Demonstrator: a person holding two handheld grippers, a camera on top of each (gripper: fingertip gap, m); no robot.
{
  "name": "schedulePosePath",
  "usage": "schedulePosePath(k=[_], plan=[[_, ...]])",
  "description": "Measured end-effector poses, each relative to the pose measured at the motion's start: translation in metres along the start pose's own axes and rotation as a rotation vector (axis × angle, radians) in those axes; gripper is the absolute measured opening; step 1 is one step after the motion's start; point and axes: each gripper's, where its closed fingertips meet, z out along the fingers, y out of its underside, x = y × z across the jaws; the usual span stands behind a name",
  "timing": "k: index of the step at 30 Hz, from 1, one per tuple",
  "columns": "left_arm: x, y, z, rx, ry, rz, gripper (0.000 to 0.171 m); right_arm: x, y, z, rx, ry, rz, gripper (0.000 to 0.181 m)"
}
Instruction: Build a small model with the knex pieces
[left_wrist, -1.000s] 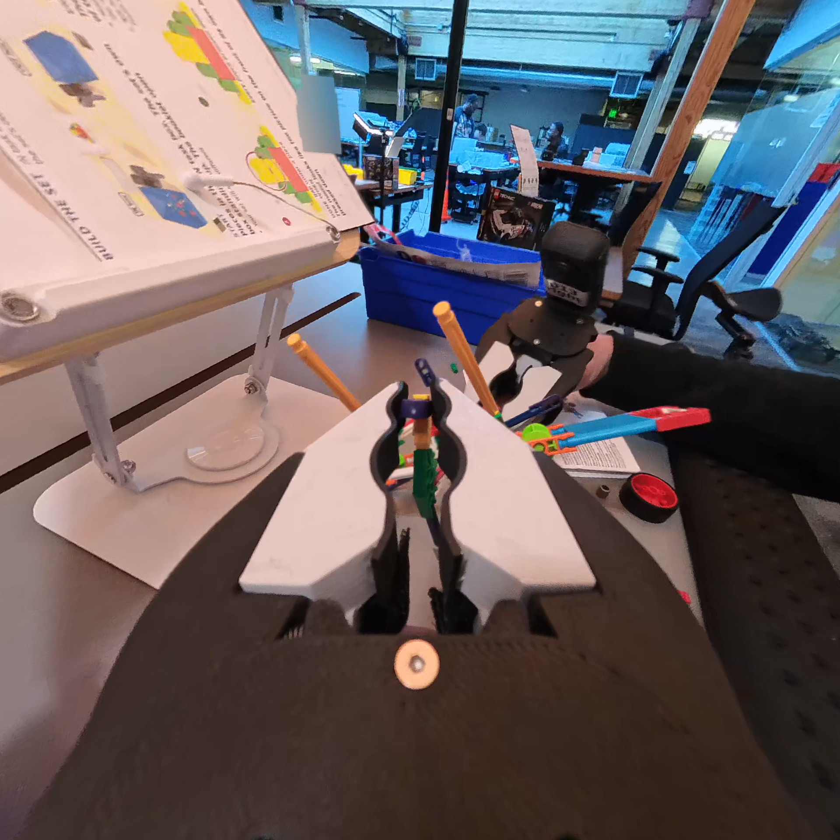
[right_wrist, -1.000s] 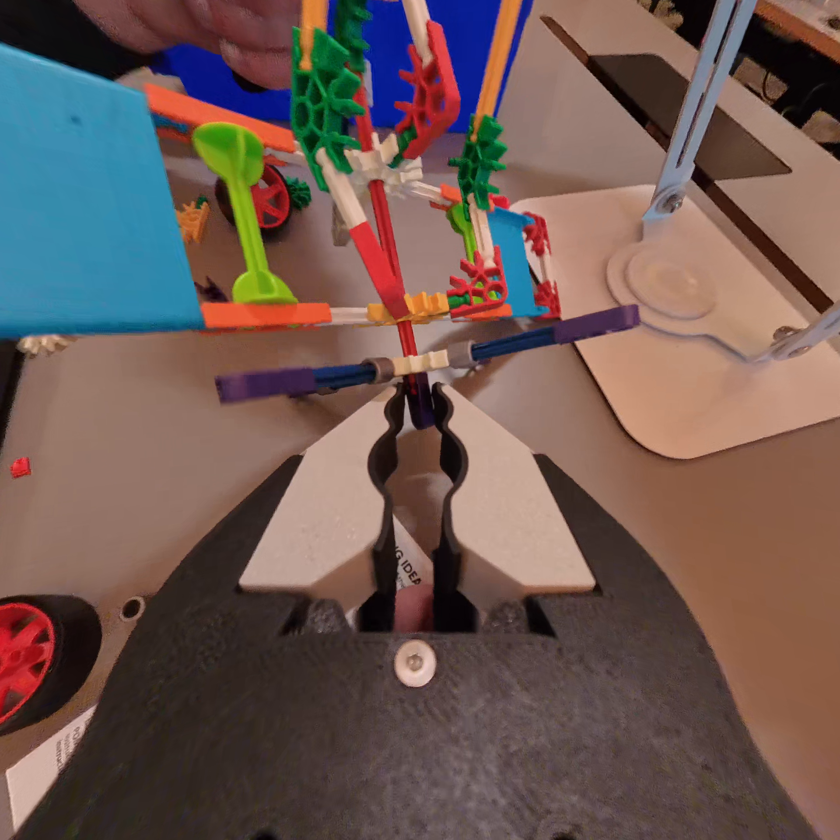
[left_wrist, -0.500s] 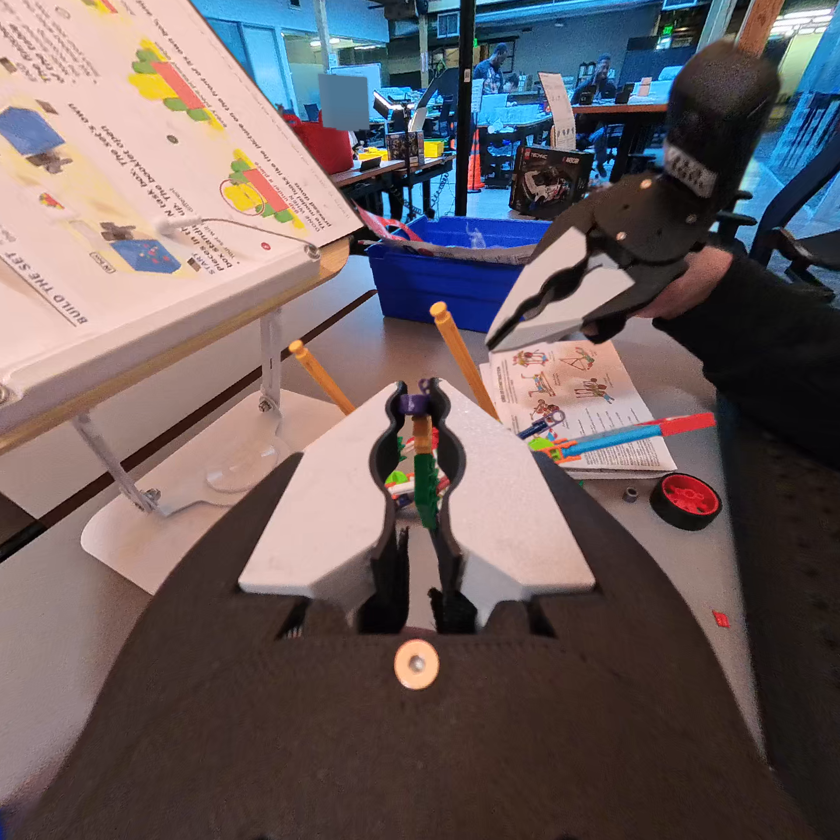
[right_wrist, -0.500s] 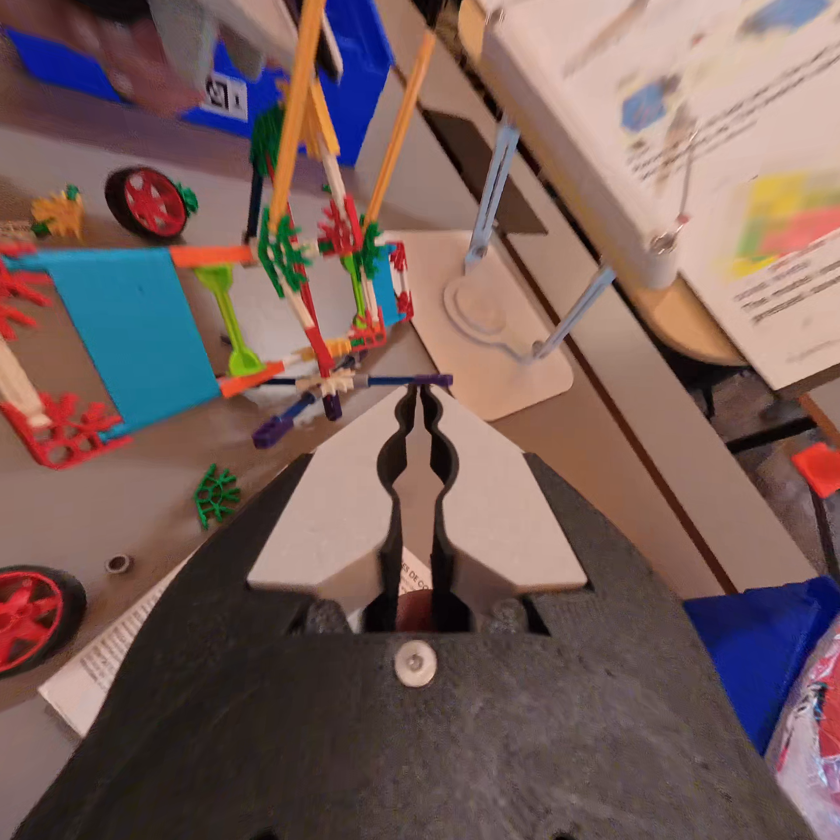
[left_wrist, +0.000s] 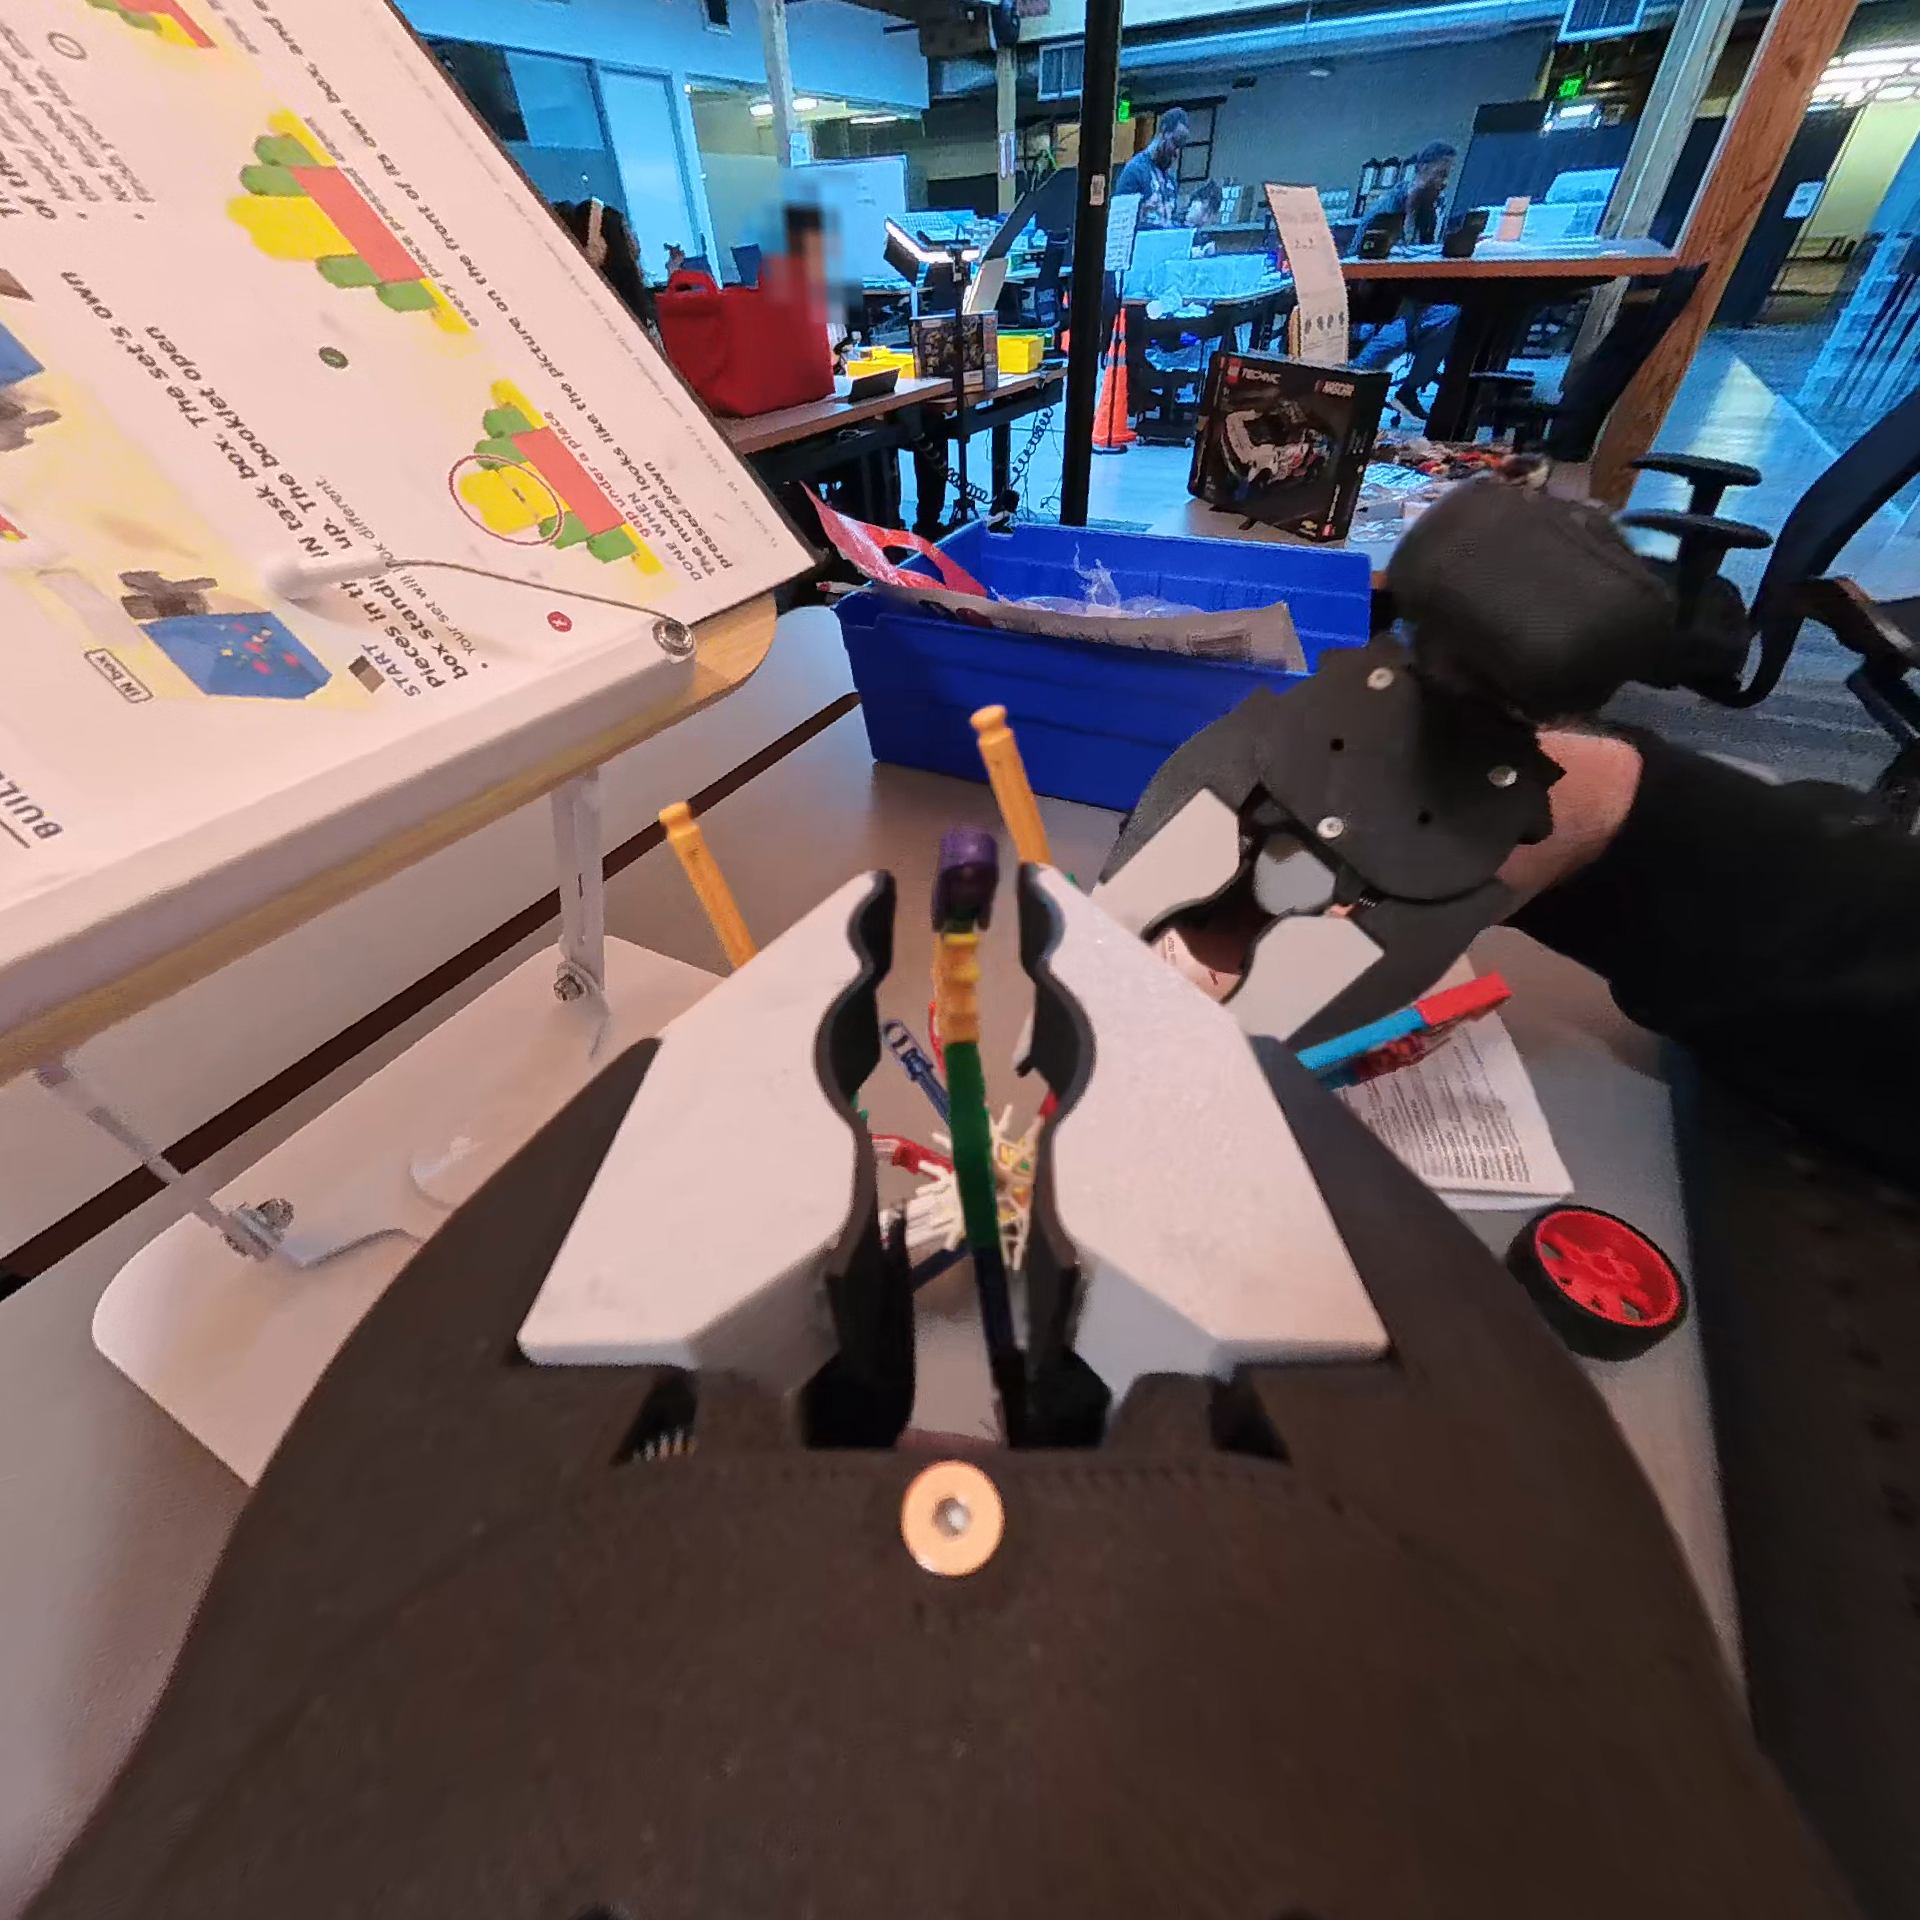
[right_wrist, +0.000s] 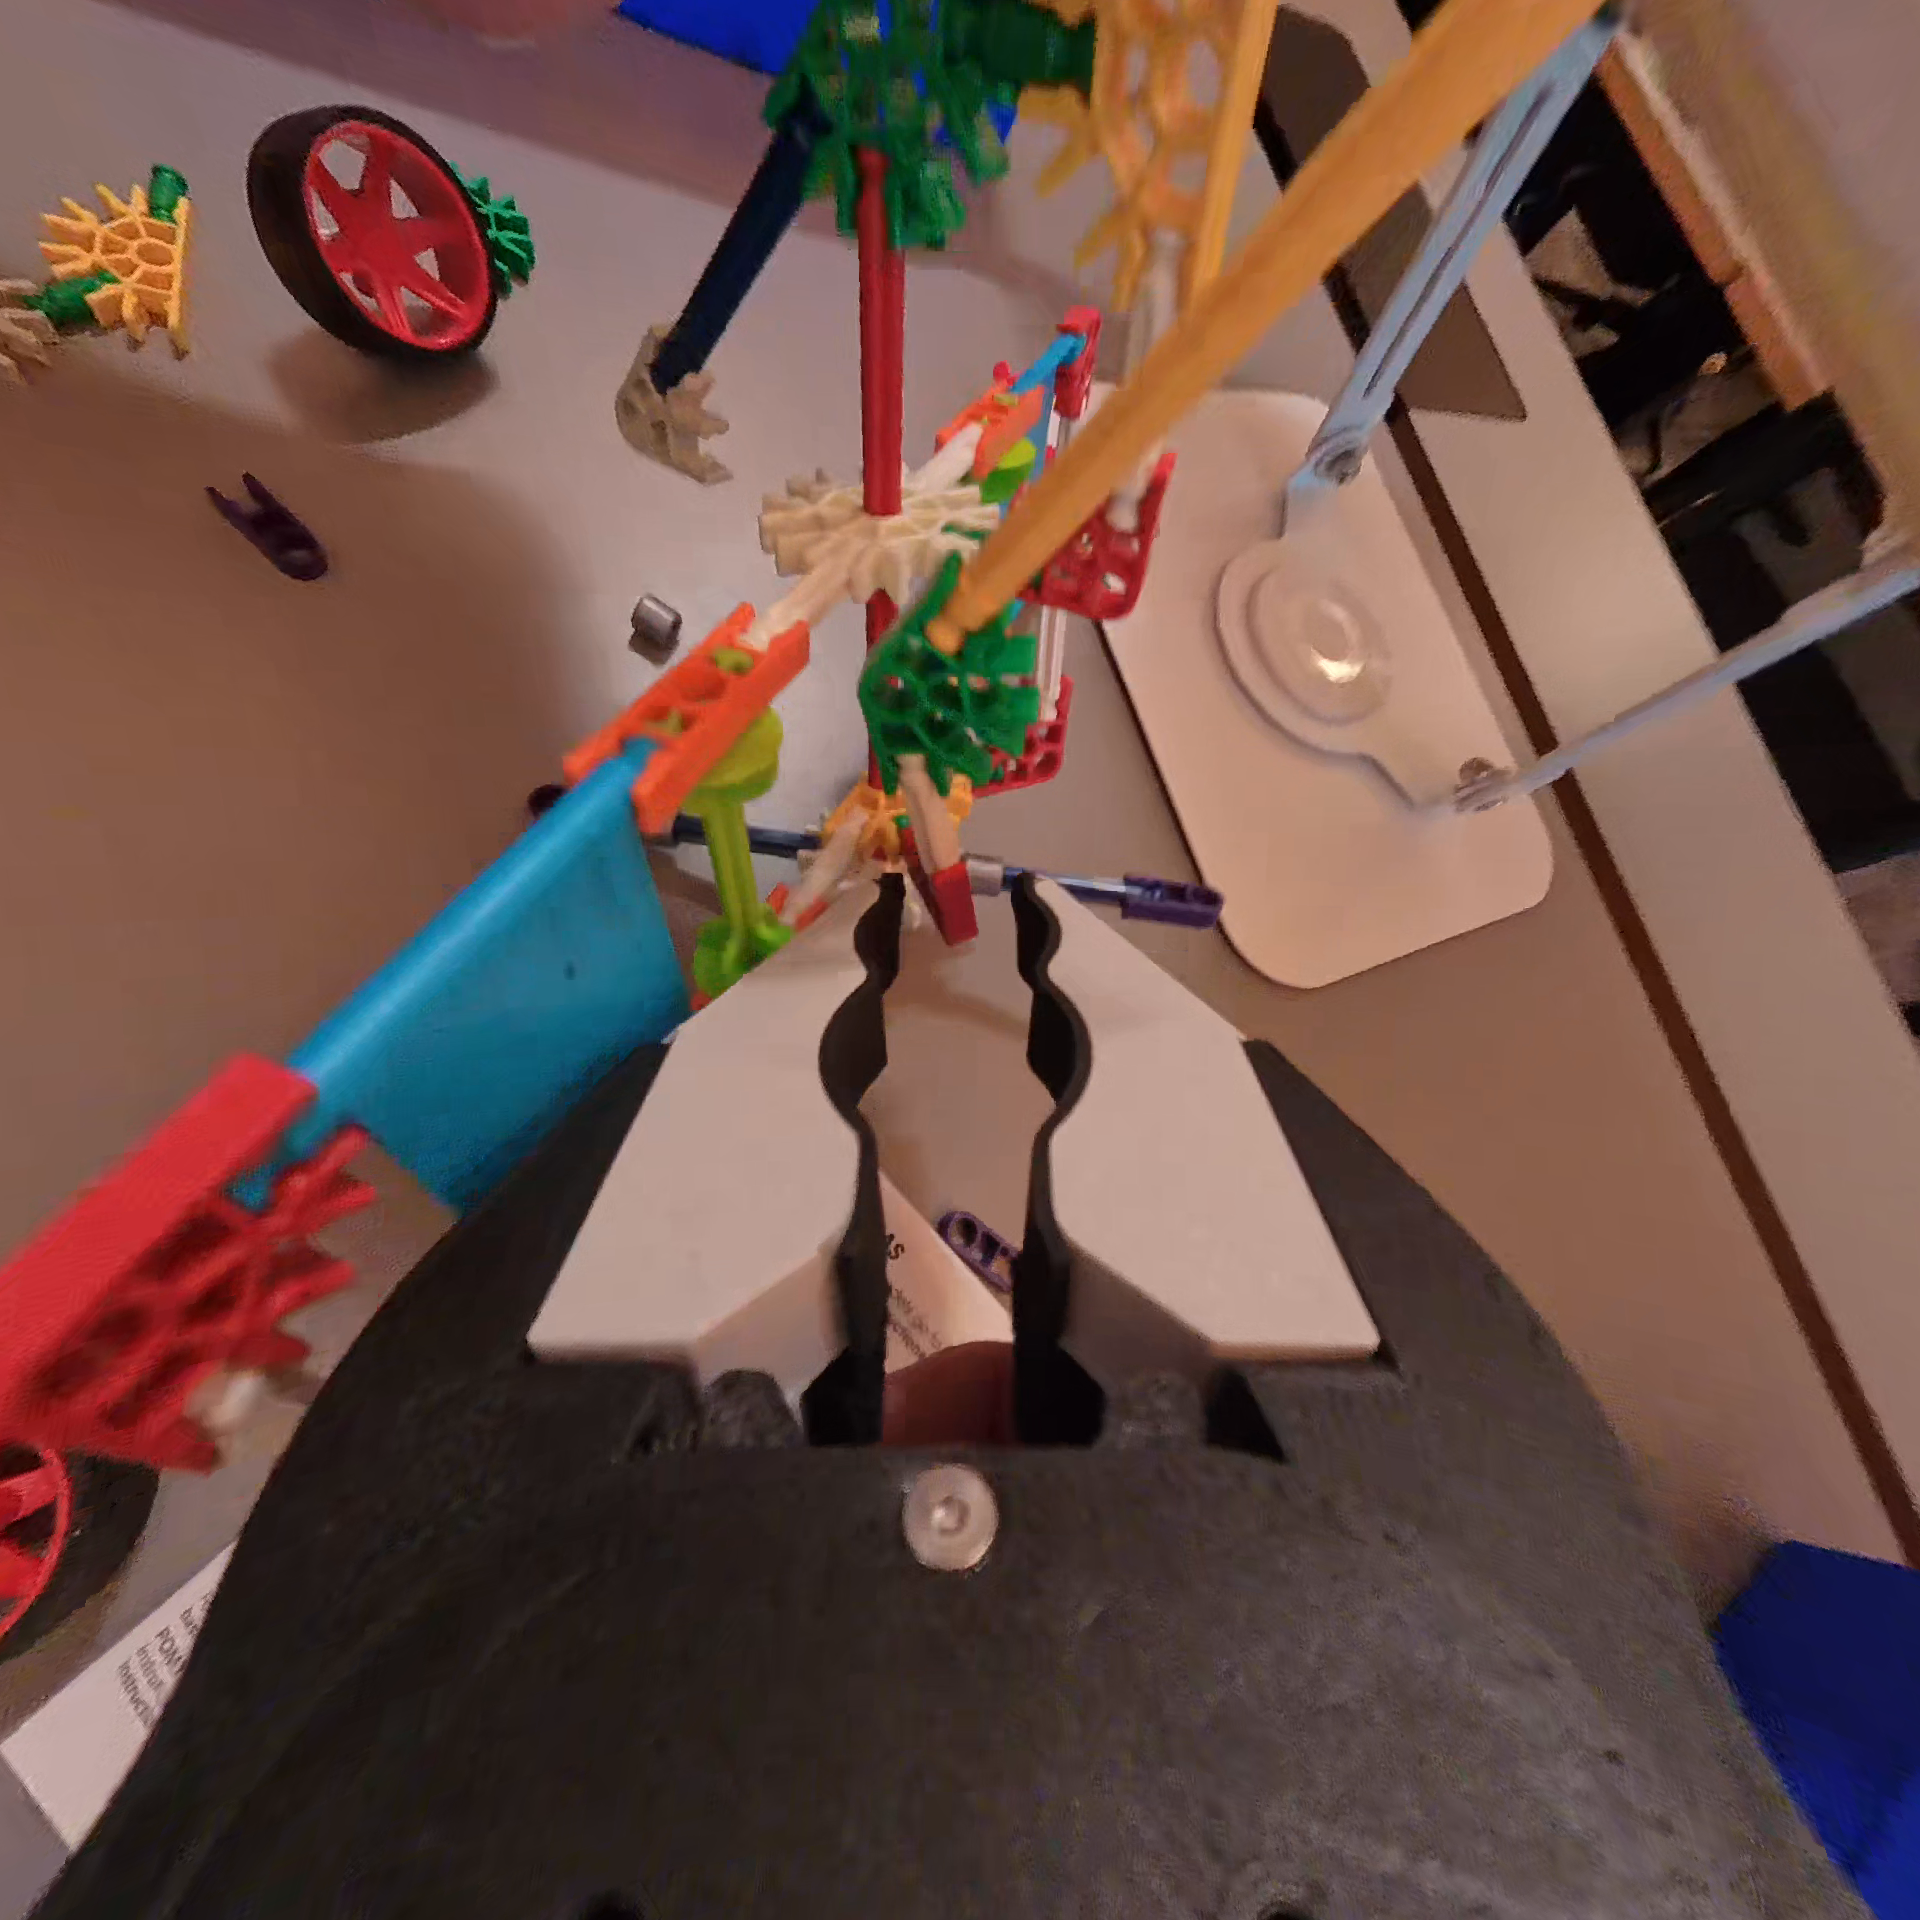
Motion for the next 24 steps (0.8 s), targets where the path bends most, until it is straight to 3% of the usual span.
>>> schedulePosePath(k=[5, 9, 12, 18, 24], plan=[[-0.008, -0.006, -0.016, 0.022, 0.000, -0.046, 0.038, 0.003, 0.009, -0.003, 0.008, -0.016, 0.045, 0.024], [-0.018, 0.002, -0.055, -0.072, -0.097, 0.007, 0.047, 0.012, 0.009, -0.013, 0.042, 0.010, 0.076, 0.024], [-0.017, 0.031, -0.070, -0.179, -0.127, 0.023, 0.042, 0.015, 0.005, -0.017, 0.077, 0.013, 0.086, 0.023], [0.012, 0.095, -0.052, -0.396, -0.083, 0.039, 0.042, 0.004, 0.007, -0.002, 0.057, -0.024, 0.072, 0.025], [0.003, 0.111, -0.039, -0.447, -0.177, 0.085, 0.009, -0.007, 0.006, 0.009, 0.038, -0.054, 0.065, 0.026]])
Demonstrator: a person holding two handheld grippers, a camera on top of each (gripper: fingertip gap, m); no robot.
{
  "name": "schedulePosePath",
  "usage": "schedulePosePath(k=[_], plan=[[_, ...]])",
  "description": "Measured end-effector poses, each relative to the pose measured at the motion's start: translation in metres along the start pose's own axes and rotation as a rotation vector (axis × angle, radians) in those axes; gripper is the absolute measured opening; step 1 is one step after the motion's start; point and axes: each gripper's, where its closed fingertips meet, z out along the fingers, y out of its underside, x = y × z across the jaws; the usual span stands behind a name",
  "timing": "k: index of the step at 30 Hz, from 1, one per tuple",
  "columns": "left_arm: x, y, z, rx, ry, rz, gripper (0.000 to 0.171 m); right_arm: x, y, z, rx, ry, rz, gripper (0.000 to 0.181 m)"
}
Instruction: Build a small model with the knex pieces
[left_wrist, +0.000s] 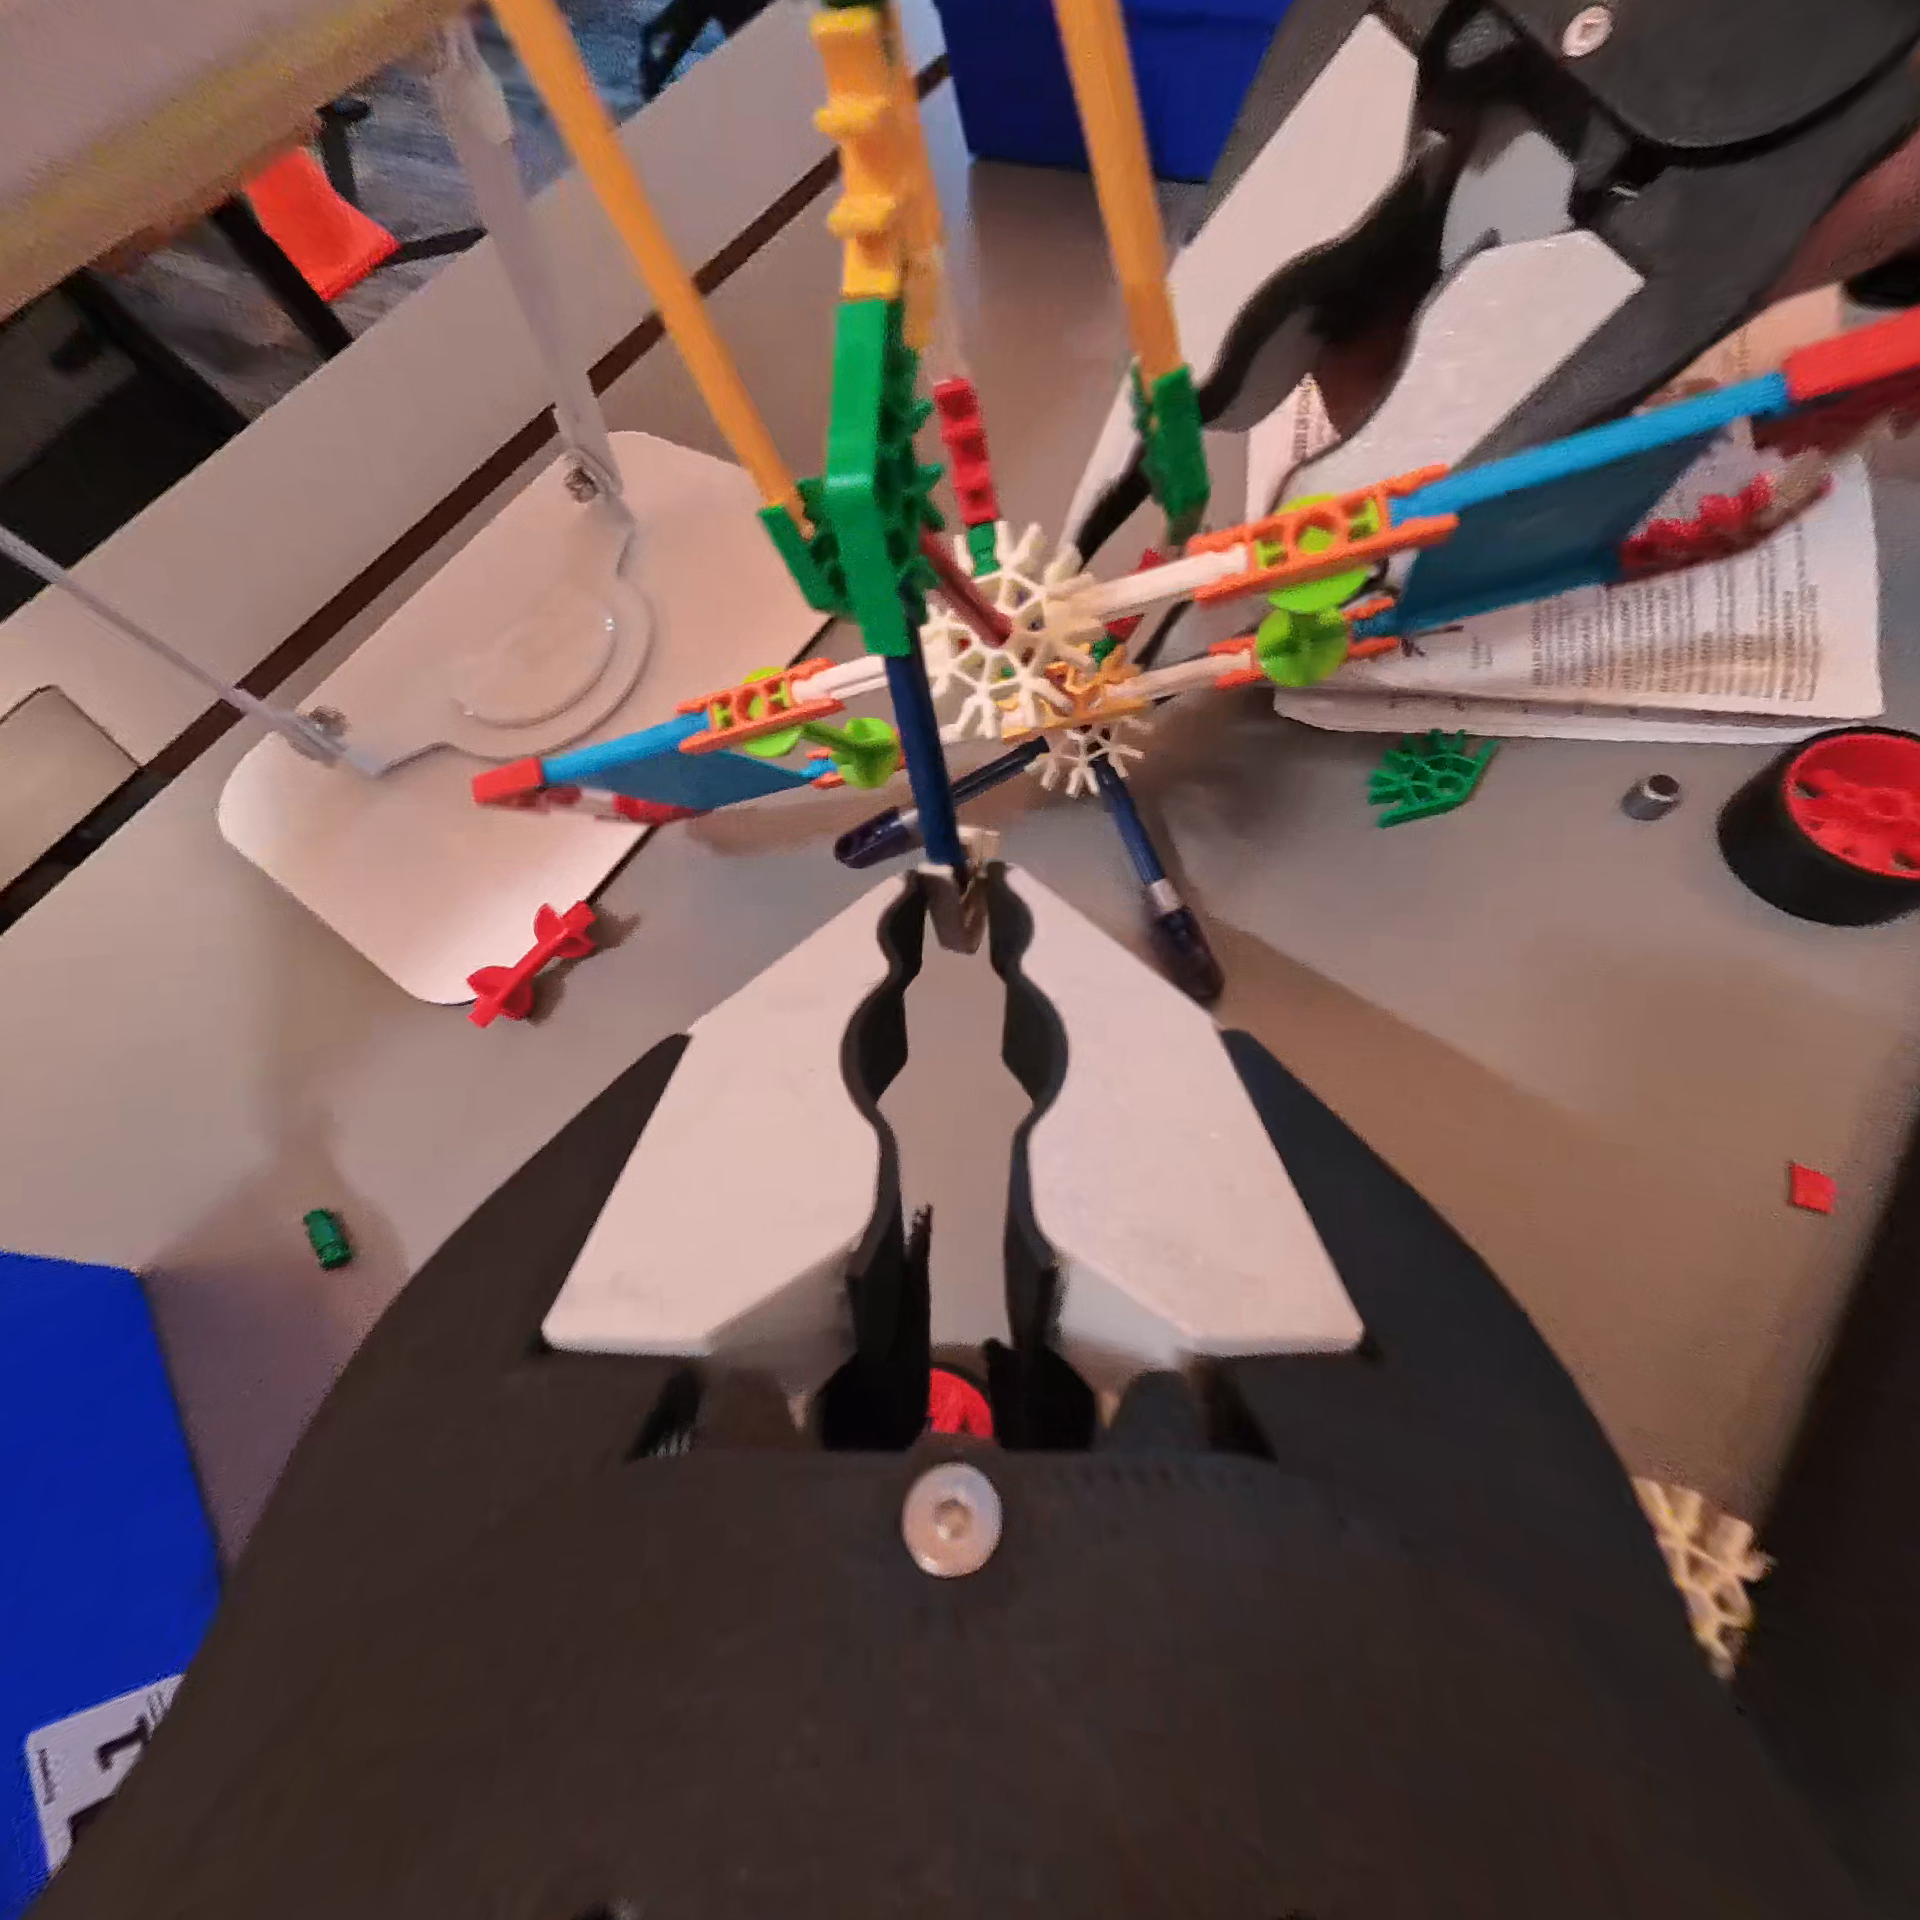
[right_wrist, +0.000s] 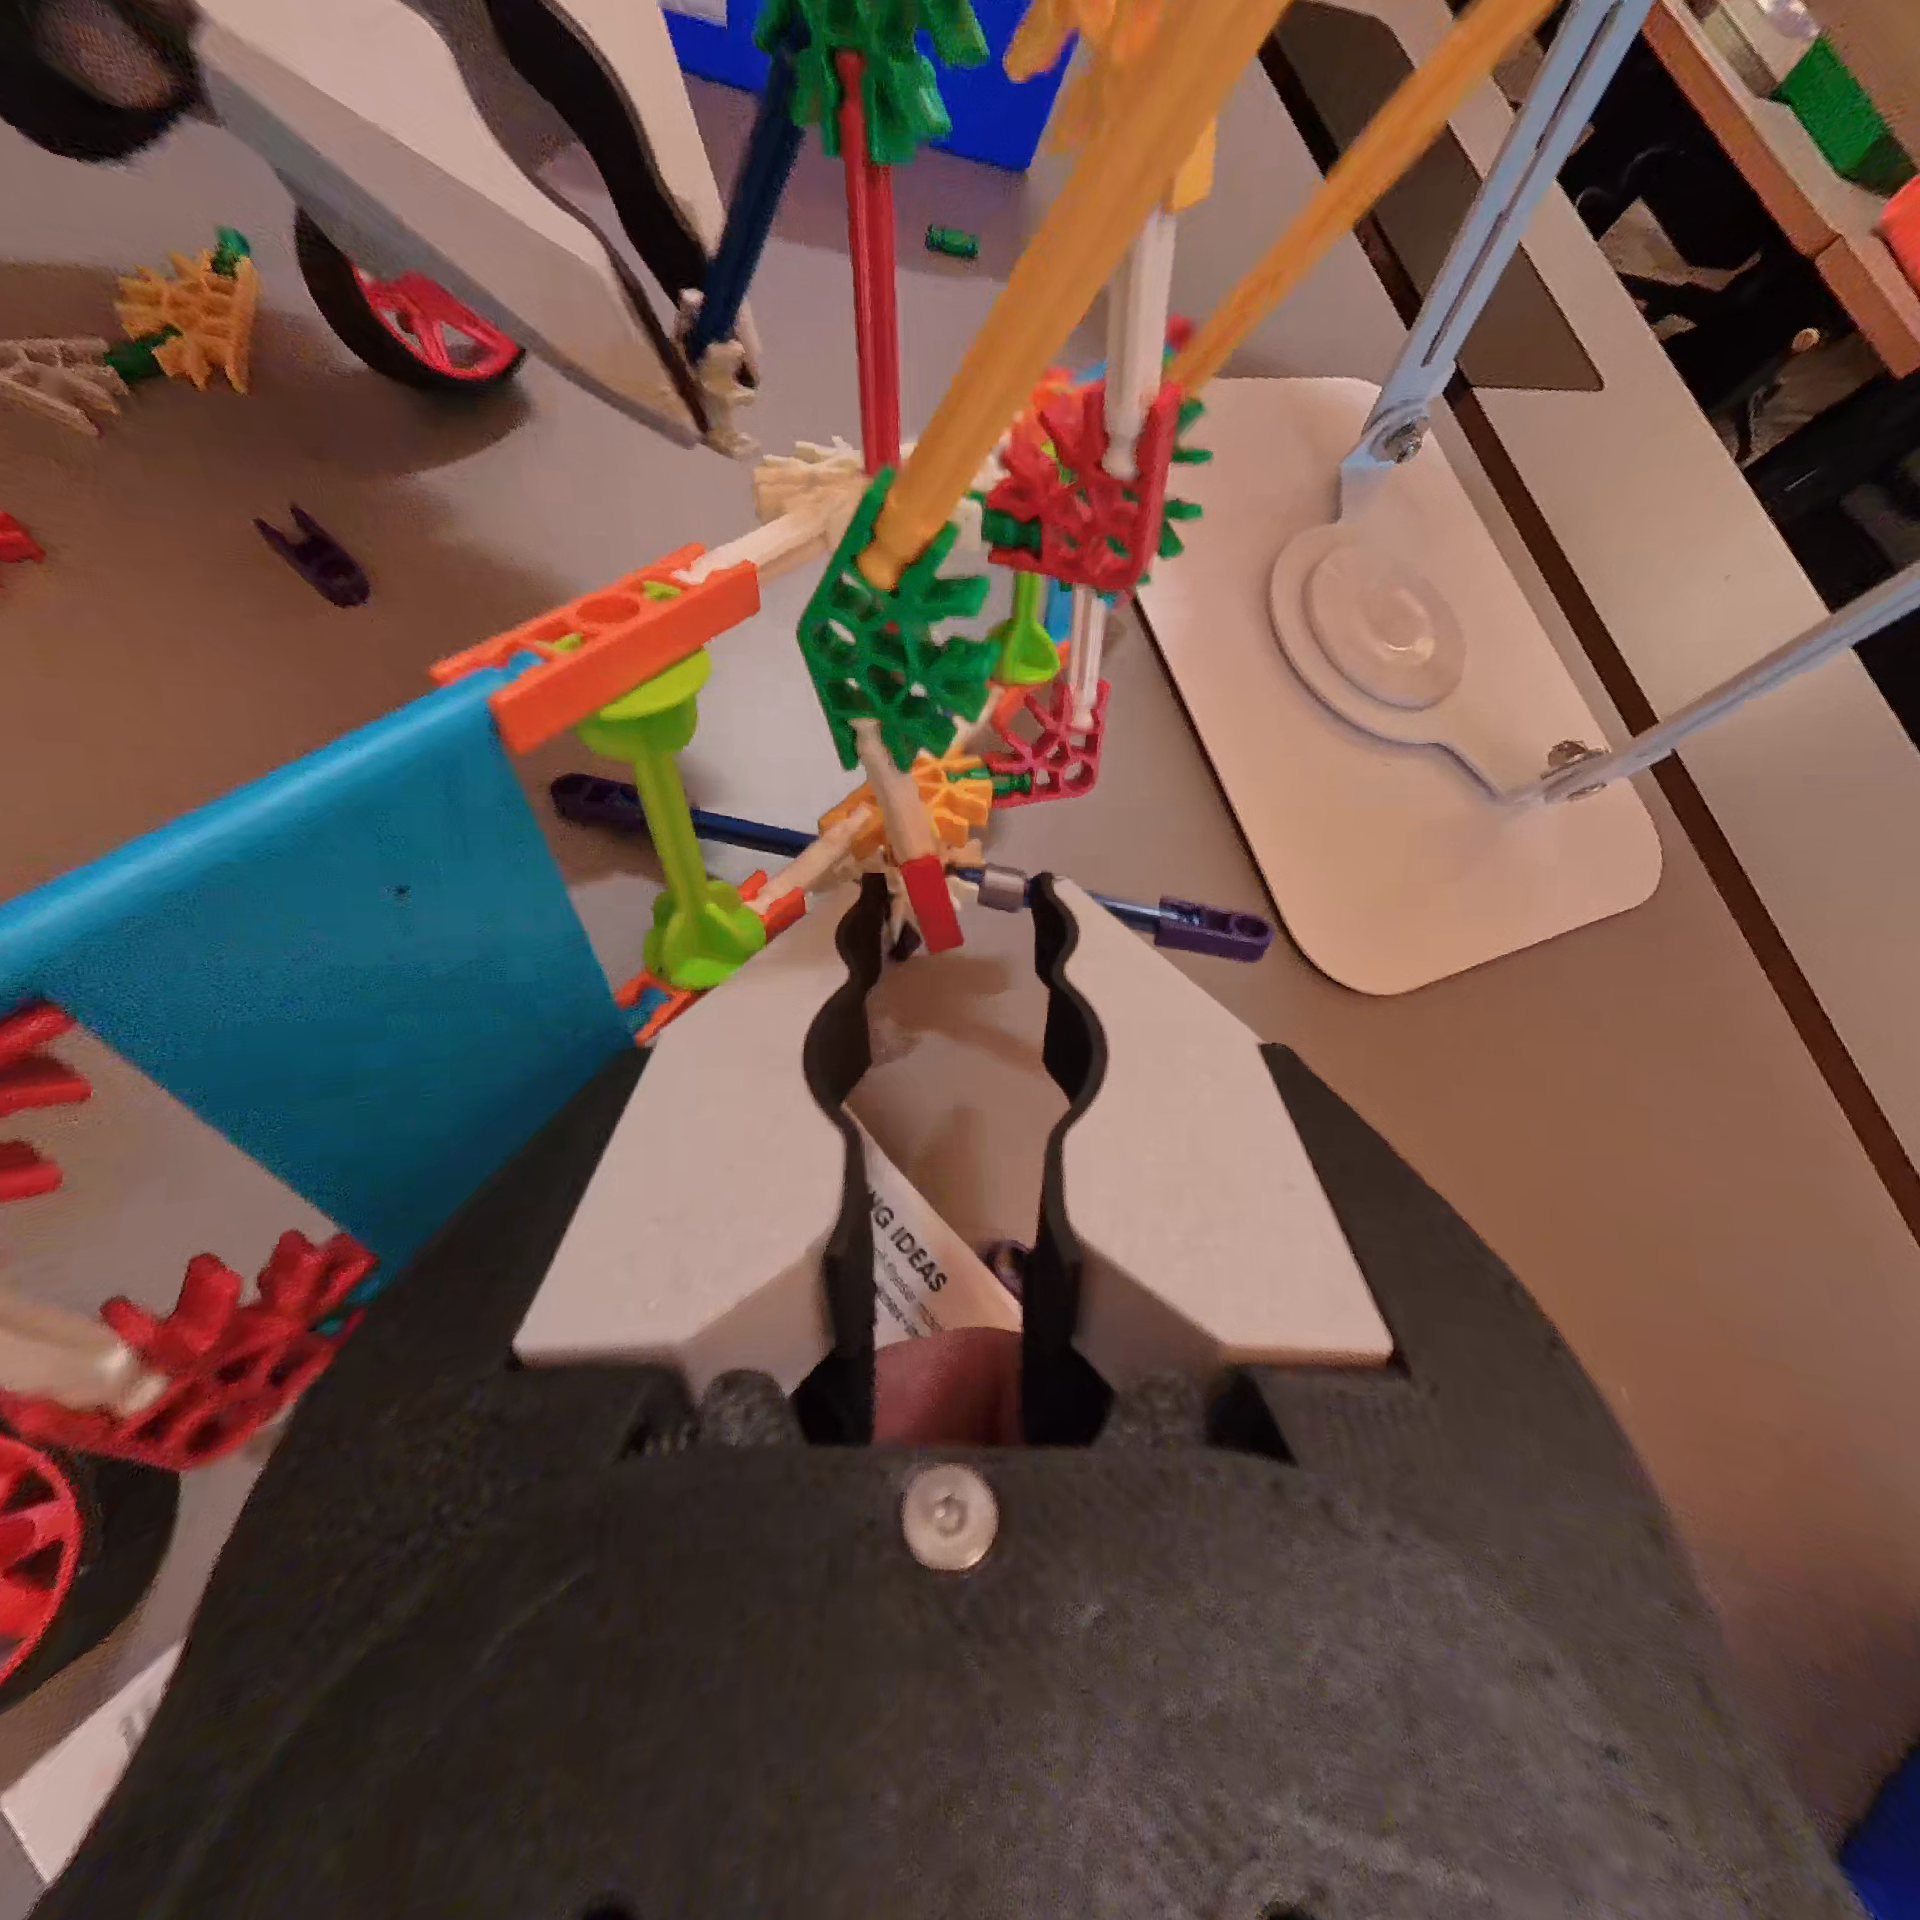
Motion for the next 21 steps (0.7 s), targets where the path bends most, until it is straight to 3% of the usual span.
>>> schedulePosePath(k=[7, 13, 16, 21], plan=[[-0.013, -0.001, 0.003, 0.014, -0.037, -0.082, 0.005, -0.010, -0.005, 0.008, -0.007, -0.019, 0.003, 0.016], [-0.014, -0.002, 0.004, 0.027, -0.019, -0.009, 0.006, -0.005, -0.002, 0.009, -0.007, -0.003, 0.011, 0.021], [-0.014, 0.001, 0.002, 0.023, 0.005, -0.016, 0.021, -0.004, -0.001, 0.008, -0.011, 0.001, 0.007, 0.022], [-0.015, 0.000, -0.005, 0.051, 0.036, -0.007, 0.022, -0.001, -0.001, 0.005, -0.002, 0.005, 0.008, 0.024]])
